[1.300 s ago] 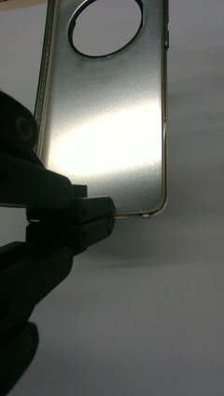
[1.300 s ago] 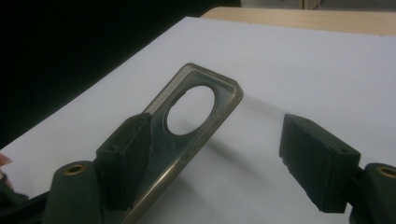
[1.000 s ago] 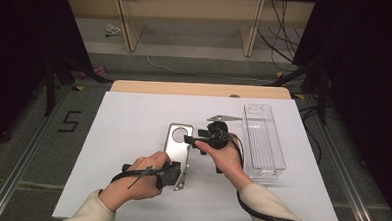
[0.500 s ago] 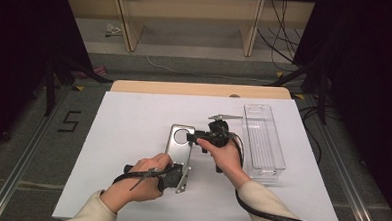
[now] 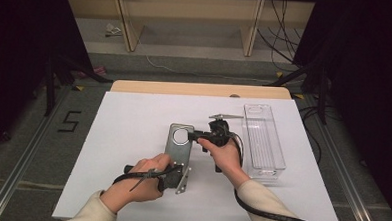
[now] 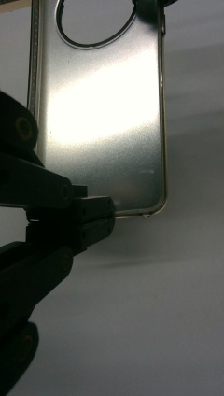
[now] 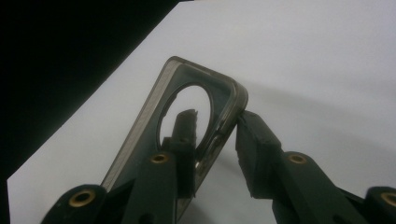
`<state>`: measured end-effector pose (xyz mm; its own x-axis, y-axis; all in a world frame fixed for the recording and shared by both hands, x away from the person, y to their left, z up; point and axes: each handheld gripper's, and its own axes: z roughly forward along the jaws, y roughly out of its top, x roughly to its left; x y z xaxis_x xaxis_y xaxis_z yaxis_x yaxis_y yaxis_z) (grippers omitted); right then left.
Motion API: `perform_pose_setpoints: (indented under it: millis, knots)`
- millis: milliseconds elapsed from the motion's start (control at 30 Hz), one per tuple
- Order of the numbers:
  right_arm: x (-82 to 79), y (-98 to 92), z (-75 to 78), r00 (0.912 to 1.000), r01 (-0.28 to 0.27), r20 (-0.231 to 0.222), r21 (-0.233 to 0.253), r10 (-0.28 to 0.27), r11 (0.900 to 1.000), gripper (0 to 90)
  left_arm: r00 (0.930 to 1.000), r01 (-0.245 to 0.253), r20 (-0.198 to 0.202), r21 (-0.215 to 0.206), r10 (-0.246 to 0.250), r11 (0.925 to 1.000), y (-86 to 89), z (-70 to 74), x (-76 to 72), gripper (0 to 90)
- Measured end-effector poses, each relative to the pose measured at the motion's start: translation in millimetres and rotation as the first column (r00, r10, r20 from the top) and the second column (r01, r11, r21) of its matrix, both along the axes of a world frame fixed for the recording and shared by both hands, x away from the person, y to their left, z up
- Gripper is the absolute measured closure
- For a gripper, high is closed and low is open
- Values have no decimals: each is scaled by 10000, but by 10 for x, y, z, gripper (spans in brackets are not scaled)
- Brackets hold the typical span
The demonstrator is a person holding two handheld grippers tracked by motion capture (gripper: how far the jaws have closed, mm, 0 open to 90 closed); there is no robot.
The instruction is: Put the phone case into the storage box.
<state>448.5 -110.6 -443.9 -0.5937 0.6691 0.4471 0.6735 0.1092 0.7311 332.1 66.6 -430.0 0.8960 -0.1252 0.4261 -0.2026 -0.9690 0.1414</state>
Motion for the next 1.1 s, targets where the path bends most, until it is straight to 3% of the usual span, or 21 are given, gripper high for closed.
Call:
perform_pose_setpoints:
  millis: [200, 300, 533, 900, 1100]
  knots:
    - [-16, 2, 13, 9998, 103, -158, 91, -101, 9999, 722, 9998, -124, -176, 15, 124, 9999, -13, -42, -8, 885]
    - [-33, 7, 34, 9999, 137, -105, 147, -136, 9998, 740, 10000, -28, -53, 14, 28, 10000, -19, -58, 7, 885]
    - [-94, 42, 109, 9998, 189, 50, 410, -191, 9990, 789, 9990, -311, -321, -40, 310, 9995, -9, -108, 17, 886]
    - [-149, 55, 195, 9995, 228, 181, 668, -241, 9975, 824, 9996, -285, -90, -98, 284, 9995, -3, -118, 62, 885]
    - [-163, 51, 213, 9994, 168, 291, 812, -193, 9966, 831, 9991, -404, -96, -325, 401, 9987, 10, -128, 71, 882]
